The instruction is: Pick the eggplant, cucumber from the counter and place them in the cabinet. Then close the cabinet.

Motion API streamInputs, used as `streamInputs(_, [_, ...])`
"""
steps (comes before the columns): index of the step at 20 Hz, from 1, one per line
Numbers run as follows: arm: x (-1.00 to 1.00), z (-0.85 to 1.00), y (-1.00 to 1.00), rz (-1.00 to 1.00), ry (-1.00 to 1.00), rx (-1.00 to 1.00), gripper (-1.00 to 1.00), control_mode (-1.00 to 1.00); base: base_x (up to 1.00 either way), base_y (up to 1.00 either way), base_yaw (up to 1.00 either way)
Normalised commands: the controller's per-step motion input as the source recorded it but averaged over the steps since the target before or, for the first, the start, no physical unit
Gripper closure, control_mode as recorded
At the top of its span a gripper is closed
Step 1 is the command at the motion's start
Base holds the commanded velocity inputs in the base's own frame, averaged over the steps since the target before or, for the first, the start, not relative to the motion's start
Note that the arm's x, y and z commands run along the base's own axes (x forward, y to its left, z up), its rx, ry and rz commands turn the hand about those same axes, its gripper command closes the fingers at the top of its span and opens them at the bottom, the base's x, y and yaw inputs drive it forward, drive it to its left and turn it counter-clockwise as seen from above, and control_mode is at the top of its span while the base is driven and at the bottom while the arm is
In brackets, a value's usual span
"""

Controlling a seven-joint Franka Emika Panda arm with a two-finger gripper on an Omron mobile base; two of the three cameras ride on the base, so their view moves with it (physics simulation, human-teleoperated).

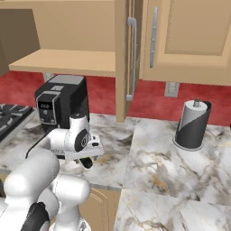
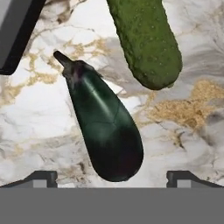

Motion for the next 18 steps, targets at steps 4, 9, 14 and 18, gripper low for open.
streamInputs(4, [0.10, -0.64, 0.00, 0.00, 0.00, 0.01, -1.00, -1.00, 0.00, 0.00, 0.00])
streamInputs(9, [0.17, -0.54, 0.00, 0.00, 0.00, 0.03, -1.00, -1.00, 0.00, 0.00, 0.00])
streamInputs(14, [-0.06, -0.95, 0.06, 0.06, 0.01, 0.05, 1.00, -1.00, 0.00, 0.00, 0.00])
streamInputs(18, [-0.34, -0.26, 0.00, 0.01, -0.08, -0.01, 1.00, -1.00, 0.00, 0.00, 0.00])
